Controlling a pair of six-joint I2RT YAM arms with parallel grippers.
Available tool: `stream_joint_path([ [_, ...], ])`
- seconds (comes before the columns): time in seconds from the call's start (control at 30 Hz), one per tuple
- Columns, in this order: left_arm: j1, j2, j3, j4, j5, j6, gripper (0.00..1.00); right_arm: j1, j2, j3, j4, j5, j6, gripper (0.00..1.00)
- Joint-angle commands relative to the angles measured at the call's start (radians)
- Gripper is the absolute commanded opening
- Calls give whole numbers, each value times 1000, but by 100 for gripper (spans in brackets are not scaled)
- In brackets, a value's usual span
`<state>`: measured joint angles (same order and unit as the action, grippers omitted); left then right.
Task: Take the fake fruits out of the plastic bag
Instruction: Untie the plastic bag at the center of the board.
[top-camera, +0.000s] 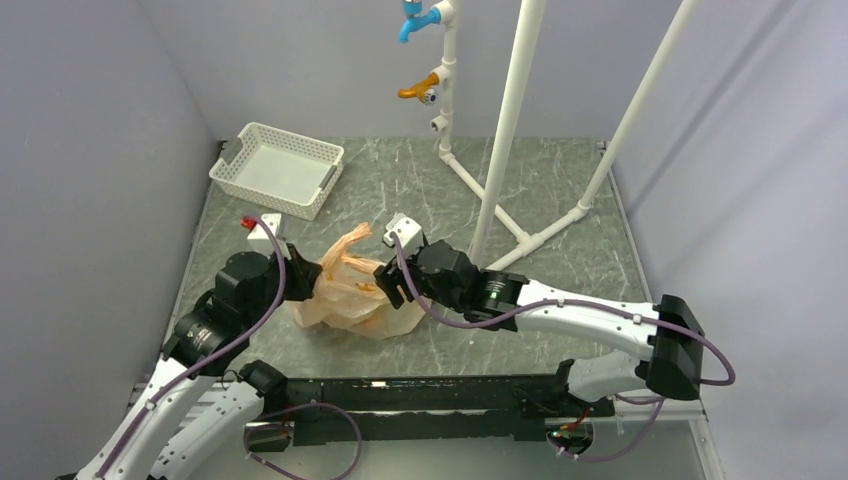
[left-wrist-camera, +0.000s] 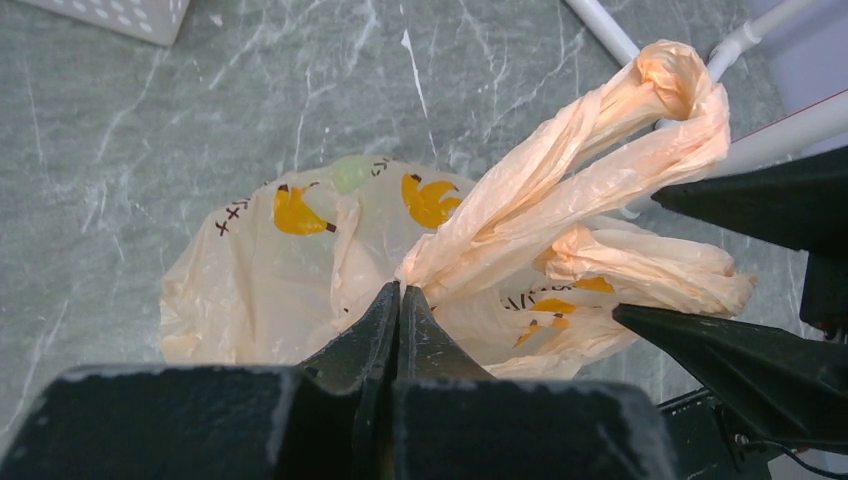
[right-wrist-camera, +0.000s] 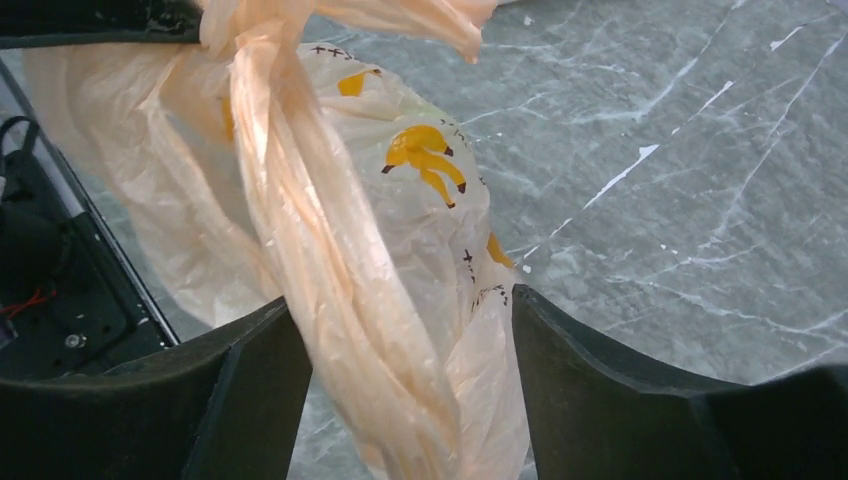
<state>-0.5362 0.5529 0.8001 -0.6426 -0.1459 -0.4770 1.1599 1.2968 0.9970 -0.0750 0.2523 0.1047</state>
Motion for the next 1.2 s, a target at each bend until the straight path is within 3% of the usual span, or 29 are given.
stream_joint_path([
  [0.0, 4, -17, -18, -26, 41, -53, 3, -3, 49, 82, 18, 14, -44, 73],
  [0.1, 4, -25, -23, -46, 44, -64, 7, -2, 97, 139, 3, 29, -57, 72],
  [0.13, 4, -31, -25, -60, 37, -66, 9, -3, 107, 151, -2, 23, -59, 67],
  [0.17, 4, -39, -25, -73, 29, -68, 12, -5, 111, 157, -2, 1, -68, 54],
  [0.23, 4, -59, -19, -105, 4, -71, 20, -2, 103, 154, 13, -46, -74, 16],
  [0.27, 4, -72, -11, -119, -4, -70, 27, -2, 89, 140, 24, -60, -66, 4],
  [0.33, 4, -85, 7, -125, 8, -54, 43, -3, 61, 110, 51, -98, -58, 0],
  [0.43, 4, -66, 70, -119, 33, -10, 80, -2, 15, 45, 120, -168, -68, 0],
  [0.5, 5, -20, 135, -118, 48, 14, 91, -1, 3, 35, 126, -163, -65, 0],
  [0.6, 4, 87, 232, -115, 84, 65, 99, -2, 7, 56, 90, -139, -59, 0],
  [0.87, 5, 321, 323, -65, 174, 225, 99, -2, -11, 45, 104, -132, -41, 0],
  [1.0, 6, 375, 325, -56, 92, 237, 99, -2, -4, 56, 89, -125, -47, 0],
  [1.07, 7, 398, 326, -45, 45, 233, 87, -2, -1, 76, 80, -114, -54, 0],
  [1.17, 8, 442, 357, -72, -80, 203, 47, -3, -9, 72, 91, -75, -67, 0],
])
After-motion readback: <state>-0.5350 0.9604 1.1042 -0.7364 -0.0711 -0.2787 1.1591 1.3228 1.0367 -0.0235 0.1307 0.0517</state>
